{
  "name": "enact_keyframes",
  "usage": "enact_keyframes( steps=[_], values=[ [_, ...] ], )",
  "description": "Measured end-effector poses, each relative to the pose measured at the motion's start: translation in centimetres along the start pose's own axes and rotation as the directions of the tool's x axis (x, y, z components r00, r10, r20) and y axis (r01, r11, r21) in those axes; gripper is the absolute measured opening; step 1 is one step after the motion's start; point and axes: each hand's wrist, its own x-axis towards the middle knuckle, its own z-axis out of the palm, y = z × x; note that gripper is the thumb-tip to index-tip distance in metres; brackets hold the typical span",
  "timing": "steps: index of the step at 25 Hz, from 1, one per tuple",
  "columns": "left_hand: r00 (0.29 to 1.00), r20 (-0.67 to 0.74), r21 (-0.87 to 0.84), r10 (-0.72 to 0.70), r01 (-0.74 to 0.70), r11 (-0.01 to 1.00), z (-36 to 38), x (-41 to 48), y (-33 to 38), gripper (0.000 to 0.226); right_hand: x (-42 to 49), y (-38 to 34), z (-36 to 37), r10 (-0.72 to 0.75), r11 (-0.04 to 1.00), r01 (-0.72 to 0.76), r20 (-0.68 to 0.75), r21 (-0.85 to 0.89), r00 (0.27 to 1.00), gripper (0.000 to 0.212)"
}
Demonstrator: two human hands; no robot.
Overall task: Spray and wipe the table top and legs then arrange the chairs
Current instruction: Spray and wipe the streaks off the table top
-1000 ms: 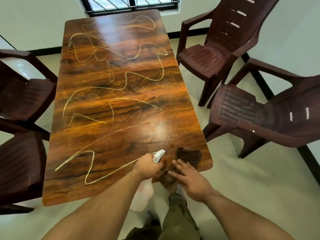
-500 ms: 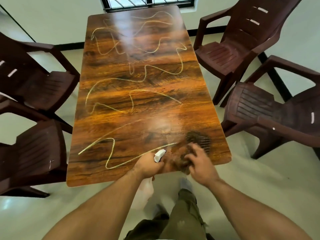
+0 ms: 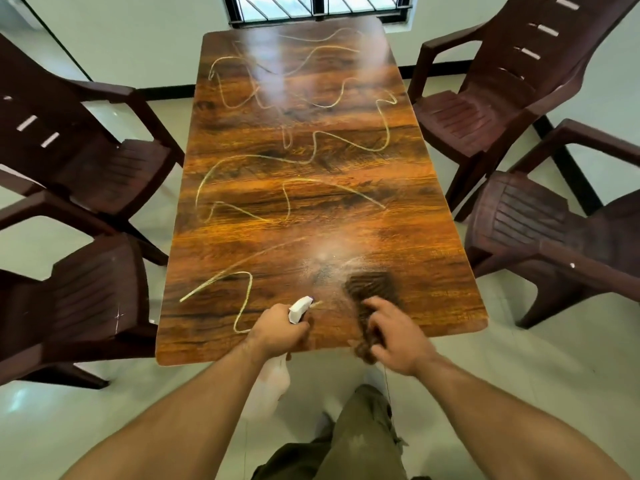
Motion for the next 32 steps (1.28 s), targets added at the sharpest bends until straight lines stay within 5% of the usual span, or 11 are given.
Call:
enact_keyframes(
  steps=[2, 4, 7, 10, 13, 16, 22, 26, 28, 30, 32],
  values=[
    [1.0, 0.003, -0.015, -0.008, 0.008, 1.0, 0.3, 0.3, 0.0, 0.017, 1.3, 0.6, -0.3, 0.321, 0.945, -0.305, -0.154, 0.122, 0.934, 0.054],
    [1.0, 0.009, -0.06, -0.025, 0.026, 0.998, 0.8, 0.4, 0.2, 0.019, 3.8, -3.2, 1.5, 0.441, 0.894, -0.446, -0.223, 0.028, 0.869, 0.074],
    [0.999, -0.027, -0.103, -0.041, 0.038, 0.994, 1.1, 0.4, 0.7, 0.013, 4.6, -7.3, 4.7, 0.101, 0.969, -0.102, -0.014, -0.224, 0.995, 0.079],
    [0.997, -0.056, -0.061, -0.055, 0.052, 0.997, 1.0, 0.7, 1.0, 0.009, 3.6, -4.6, 2.8, -0.163, 0.956, 0.198, 0.167, -0.215, 0.972, 0.081],
    [0.992, -0.041, -0.071, -0.118, 0.115, 0.991, 1.2, 0.9, 1.1, 0.016, 4.3, 0.4, -0.8, 0.139, 0.99, -0.139, -0.049, 0.004, 0.989, 0.083],
    [0.995, -0.027, -0.098, -0.092, 0.089, 0.991, 2.2, 1.0, 2.2, 0.005, 5.9, 2.8, -3.2, 0.521, 0.849, -0.525, -0.273, 0.064, 0.809, 0.078],
    [0.998, 0.014, -0.144, 0.054, -0.051, 0.988, 5.1, 3.0, 8.6, 0.014, -0.1, 4.4, -2.8, 0.197, 0.97, -0.21, -0.106, -0.123, 0.975, 0.08],
    [0.998, -0.066, -0.215, 0.024, -0.037, 0.976, 5.7, 5.1, 11.4, 0.022, 4.1, 8.8, -5.9, 0.64, 0.762, -0.644, -0.223, 0.064, 0.735, 0.084],
    [0.998, -0.059, -0.231, 0.015, -0.028, 0.973, 5.5, 5.8, 11.9, 0.021, 7.6, 7.4, -6.1, 0.707, 0.699, -0.711, -0.22, 0.076, 0.672, 0.088],
    [0.995, -0.096, -0.223, 0.018, -0.039, 0.974, 5.0, 6.2, 12.0, 0.016, 9.4, 5.2, -4.8, 0.485, 0.858, -0.508, -0.201, -0.083, 0.851, 0.091],
    [0.992, -0.124, -0.235, 0.025, -0.054, 0.971, 4.6, 6.3, 12.0, 0.009, 8.3, 3.4, -3.5, 0.115, 0.973, -0.121, -0.042, -0.198, 0.993, 0.091]
  ],
)
